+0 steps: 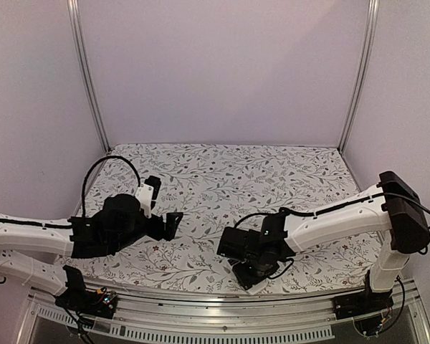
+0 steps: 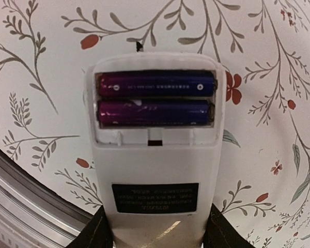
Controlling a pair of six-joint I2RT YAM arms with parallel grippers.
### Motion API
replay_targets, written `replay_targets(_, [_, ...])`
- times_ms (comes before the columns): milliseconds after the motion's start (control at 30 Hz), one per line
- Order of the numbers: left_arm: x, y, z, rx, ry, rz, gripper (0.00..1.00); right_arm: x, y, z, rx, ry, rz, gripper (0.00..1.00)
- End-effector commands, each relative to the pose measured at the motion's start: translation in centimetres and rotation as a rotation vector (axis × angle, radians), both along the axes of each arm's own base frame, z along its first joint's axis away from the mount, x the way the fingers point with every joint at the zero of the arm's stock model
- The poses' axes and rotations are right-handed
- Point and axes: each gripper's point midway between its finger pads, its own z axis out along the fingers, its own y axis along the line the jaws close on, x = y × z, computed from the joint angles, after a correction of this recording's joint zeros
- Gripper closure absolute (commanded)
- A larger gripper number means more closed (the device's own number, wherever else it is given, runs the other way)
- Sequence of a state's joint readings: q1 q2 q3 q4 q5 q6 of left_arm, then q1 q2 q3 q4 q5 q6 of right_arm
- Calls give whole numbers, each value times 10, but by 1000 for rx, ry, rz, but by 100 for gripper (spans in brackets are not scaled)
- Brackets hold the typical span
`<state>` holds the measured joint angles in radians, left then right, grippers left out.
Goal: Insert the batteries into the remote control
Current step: Pick up the remote control without the battery cover from the center of the board, then place the remote control without the battery cover at the center of the board.
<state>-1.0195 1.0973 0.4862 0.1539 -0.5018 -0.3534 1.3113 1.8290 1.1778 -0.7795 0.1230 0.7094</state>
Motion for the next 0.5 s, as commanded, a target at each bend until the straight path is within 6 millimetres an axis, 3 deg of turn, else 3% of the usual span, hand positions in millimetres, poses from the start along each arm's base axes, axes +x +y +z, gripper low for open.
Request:
replay_targets(0, [-2, 12, -12, 12, 33, 27, 3, 24, 1, 10, 2, -68, -81, 70])
replay_targets(200, [-6, 15, 8, -80, -3, 22, 5, 75, 41, 69, 310, -195, -172, 74])
replay_targets(267, [-8, 16, 14, -114, -17, 11, 6, 93, 44, 79, 384, -210, -208, 72])
replay_targets(333, [-9, 19, 16, -133, -25, 19, 7, 106, 40, 74, 392, -205, -252, 71])
replay_targets(467, [-10, 27, 18, -132, -33, 44, 7, 112, 19, 40, 256, -173, -330, 72])
